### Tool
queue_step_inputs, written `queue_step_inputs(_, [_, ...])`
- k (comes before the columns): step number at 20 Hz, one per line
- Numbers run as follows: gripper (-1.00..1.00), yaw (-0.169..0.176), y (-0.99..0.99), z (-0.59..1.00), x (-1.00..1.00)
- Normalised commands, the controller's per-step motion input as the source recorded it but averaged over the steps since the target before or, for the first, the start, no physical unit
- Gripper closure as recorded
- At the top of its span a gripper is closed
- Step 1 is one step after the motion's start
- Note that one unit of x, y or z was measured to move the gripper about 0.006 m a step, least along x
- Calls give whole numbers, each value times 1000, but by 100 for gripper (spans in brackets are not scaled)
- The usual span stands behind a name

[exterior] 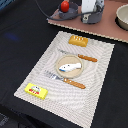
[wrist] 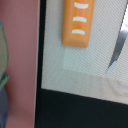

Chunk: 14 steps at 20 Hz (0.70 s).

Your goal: Interact with the objects in diverse but meaningful ways.

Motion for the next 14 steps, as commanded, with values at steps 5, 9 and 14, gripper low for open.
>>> queue_step_inputs(5, [-100,-142,571,43,-281])
queue_step_inputs(9, [-100,-176,501,-4,-260])
queue_step_inputs(14, [-100,-66,255,-209,-261])
